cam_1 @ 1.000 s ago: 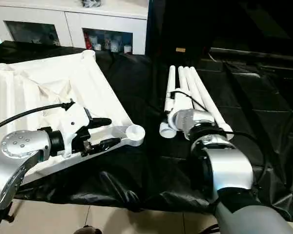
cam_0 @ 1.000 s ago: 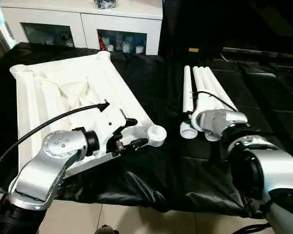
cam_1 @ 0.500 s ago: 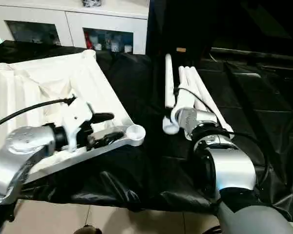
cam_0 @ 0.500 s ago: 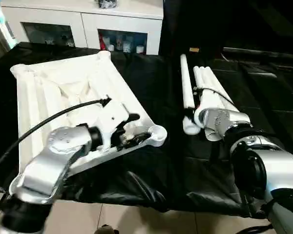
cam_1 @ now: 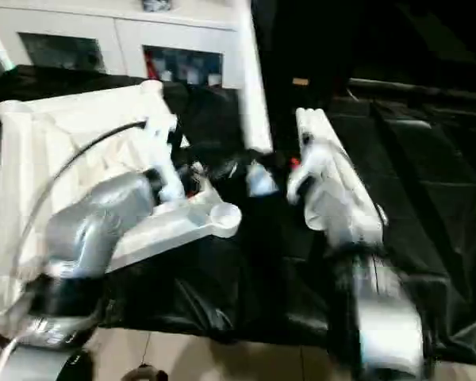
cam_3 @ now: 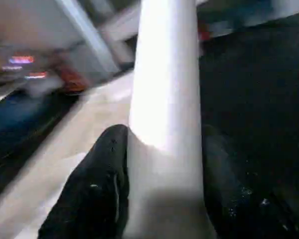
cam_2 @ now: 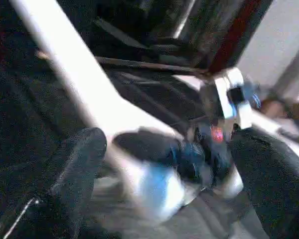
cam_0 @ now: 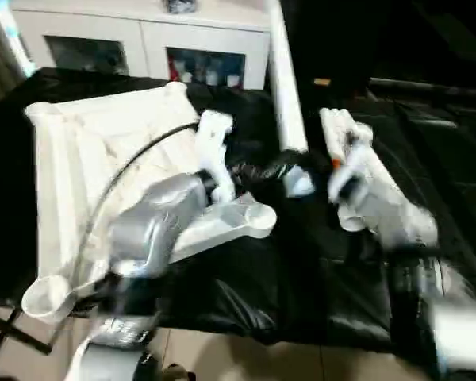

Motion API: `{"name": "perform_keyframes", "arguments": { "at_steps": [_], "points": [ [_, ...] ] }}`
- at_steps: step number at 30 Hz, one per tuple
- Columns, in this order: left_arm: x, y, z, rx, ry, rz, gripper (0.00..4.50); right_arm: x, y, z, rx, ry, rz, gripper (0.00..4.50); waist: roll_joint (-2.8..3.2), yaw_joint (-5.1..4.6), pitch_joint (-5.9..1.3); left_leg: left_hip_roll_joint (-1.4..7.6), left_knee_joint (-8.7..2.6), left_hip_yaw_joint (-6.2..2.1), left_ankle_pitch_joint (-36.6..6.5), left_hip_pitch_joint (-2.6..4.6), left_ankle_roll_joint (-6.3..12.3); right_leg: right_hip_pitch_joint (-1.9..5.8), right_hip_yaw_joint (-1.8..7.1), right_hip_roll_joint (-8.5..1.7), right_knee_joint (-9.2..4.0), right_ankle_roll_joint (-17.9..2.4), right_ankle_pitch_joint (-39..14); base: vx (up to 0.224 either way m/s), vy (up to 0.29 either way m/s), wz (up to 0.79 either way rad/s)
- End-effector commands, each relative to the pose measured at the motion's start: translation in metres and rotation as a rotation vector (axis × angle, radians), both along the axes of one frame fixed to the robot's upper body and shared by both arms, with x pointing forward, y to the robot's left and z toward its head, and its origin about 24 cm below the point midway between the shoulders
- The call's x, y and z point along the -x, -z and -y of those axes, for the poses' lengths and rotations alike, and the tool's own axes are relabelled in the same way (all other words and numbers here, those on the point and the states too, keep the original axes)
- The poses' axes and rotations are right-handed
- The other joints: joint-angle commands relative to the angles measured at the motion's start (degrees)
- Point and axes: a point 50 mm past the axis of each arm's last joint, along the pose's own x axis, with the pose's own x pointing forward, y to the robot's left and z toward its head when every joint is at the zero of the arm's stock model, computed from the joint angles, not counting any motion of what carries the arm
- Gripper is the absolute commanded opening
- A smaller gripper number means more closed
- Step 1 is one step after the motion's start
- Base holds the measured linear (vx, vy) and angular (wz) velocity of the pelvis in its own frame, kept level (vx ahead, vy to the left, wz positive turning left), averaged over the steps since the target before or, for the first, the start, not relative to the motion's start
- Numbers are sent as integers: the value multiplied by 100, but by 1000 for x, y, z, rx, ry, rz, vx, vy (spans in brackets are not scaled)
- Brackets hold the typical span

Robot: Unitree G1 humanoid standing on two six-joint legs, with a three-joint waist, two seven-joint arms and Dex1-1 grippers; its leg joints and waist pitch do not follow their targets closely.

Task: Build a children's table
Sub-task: Pick table leg

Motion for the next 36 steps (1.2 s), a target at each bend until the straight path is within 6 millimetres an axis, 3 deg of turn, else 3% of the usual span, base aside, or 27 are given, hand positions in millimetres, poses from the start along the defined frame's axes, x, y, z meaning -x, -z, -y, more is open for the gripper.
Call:
{"name": "perform_keyframes", "arguments": {
  "at_steps": [1, 3, 5, 7, 10, 14, 21, 22, 28, 33, 36],
  "points": [
    [-4, -4, 4, 89, 12, -74, 450, 12, -25, -2, -63, -106, 109, 190, 30, 43, -481, 134, -278, -32, -362, 182, 369, 331, 190, -388, -335, -1603, 1390, 0, 0, 0],
    [-6, -3, 6, 111, 12, -100, 450, 19, -27, -2, -81, -139, 121, 190, 19, 54, -464, 132, -297, -38, -506, 182, 342, 338, 197, -397, -379, -1557, 1075, 0, 0, 0],
    [-9, -3, 9, 144, 17, -130, 450, 33, -30, -2, -114, -202, 151, 190, 47, 58, -436, 136, -322, -43, -690, 187, 202, 313, 195, -405, -434, -1495, 497, 0, 0, 0],
    [-8, -7, 11, 201, 39, -147, 450, 41, -32, -2, -126, -241, 165, 189, 70, 45, -424, 127, -333, -44, -765, 174, 124, 312, 195, -405, -459, -1423, 237, 0, 0, 0],
    [-8, -15, 15, 286, 77, -183, 450, 57, -34, -1, -135, -294, 170, 189, 49, 44, -420, 116, -333, -49, -815, 169, 136, 329, 198, -392, -473, -1353, 204, 0, 0, 0],
    [-5, -16, 17, 279, 100, -199, 450, 65, -34, -2, -111, -320, 159, 189, 51, 37, -407, 134, -346, -54, -767, 170, 123, 280, 202, -410, -510, -1307, -67, 0, 0, 0],
    [-5, -16, 18, 274, 100, -207, 379, 65, -35, -2, -106, -314, 156, 189, 36, 46, -412, 130, -351, -57, -670, 155, 86, 280, 203, -413, -505, -1227, 6, 0, 0, 0],
    [-5, -16, 17, 280, 93, -210, 369, 65, -36, -2, -105, -309, 155, 189, -5, 39, -410, 125, -351, -50, -651, 148, 98, 288, 203, -410, -508, -1223, 40, 0, 0, 0],
    [-6, -18, 15, 292, 59, -224, 319, 66, -37, -1, -96, -301, 152, 189, 2, 40, -400, 122, -351, -47, -639, 143, 108, 282, 206, -416, -516, -1185, -57, 0, 0, 0],
    [-17, -9, 8, 190, -147, -288, 274, 64, -36, -4, -38, -269, 162, 189, 9, 33, -396, 133, -360, -54, -676, 152, 40, 269, 210, -410, -527, -1094, -150, 0, 0, 0],
    [-18, -9, 7, 168, -183, -296, 242, 61, -38, -6, -12, -243, 174, 189, 4, 26, -396, 124, -361, -57, -655, 144, 19, 275, 212, -412, -532, -1032, -154, 0, 0, 0]
  ]
}}
